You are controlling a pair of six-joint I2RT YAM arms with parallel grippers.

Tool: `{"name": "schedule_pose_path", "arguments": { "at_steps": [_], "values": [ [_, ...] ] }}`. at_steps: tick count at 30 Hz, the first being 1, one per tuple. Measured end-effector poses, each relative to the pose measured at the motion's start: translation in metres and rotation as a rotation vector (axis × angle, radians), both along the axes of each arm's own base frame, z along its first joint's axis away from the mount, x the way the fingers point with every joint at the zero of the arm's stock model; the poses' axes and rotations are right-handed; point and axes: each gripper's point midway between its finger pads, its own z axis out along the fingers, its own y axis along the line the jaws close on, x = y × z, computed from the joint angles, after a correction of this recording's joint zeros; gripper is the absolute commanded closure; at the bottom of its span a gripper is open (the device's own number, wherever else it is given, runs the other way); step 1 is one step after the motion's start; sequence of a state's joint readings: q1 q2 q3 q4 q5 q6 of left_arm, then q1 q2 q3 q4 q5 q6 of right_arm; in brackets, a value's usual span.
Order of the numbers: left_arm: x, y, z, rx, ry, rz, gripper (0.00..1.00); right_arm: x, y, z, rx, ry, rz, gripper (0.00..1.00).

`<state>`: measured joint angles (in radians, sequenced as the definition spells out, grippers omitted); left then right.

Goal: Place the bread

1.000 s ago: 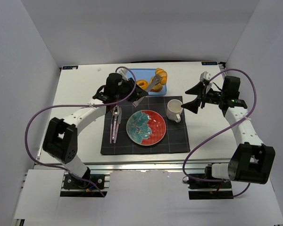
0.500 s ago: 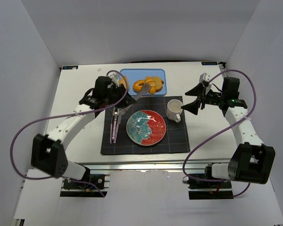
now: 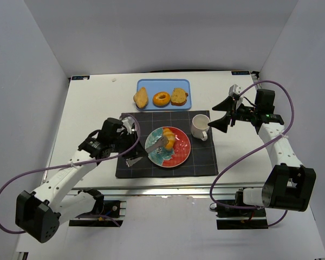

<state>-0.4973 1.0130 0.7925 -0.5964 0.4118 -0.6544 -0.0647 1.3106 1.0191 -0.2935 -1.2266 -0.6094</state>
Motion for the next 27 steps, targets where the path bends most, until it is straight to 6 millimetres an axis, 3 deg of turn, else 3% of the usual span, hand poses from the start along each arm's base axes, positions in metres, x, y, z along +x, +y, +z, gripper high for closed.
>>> {"name": "schedule_pose_path", "arguments": {
  "at_steps": [1, 4, 8, 12, 17, 23, 27],
  "values": [
    [-0.005, -0.001, -0.006, 0.016, 0.026, -0.01, 0.69, 0.0, 0.0, 0.0, 0.0, 0.001, 0.0, 0.11],
    [-0.012, -0.001, -0.02, 0.056, 0.069, -0.034, 0.48, 0.0, 0.0, 0.0, 0.001, 0.004, 0.001, 0.1],
    [-0.012, 0.002, -0.028, 0.088, 0.081, -0.039, 0.43, 0.0, 0.0, -0.001, -0.001, 0.002, 0.0, 0.11],
    [-0.009, 0.001, -0.021, 0.085, 0.061, -0.038, 0.4, -0.002, 0.0, -0.002, -0.005, 0.004, 0.003, 0.11],
    [-0.005, 0.001, -0.005, 0.073, 0.018, -0.024, 0.47, -0.003, 0.0, -0.003, -0.006, 0.008, 0.004, 0.1],
    [0.013, 0.01, 0.021, 0.11, -0.075, 0.04, 0.77, -0.005, 0.0, -0.004, -0.006, 0.018, 0.005, 0.11],
    [0.039, 0.033, 0.03, 0.21, -0.146, 0.147, 0.95, -0.005, 0.0, -0.005, -0.009, 0.01, 0.008, 0.11]
  ]
}}
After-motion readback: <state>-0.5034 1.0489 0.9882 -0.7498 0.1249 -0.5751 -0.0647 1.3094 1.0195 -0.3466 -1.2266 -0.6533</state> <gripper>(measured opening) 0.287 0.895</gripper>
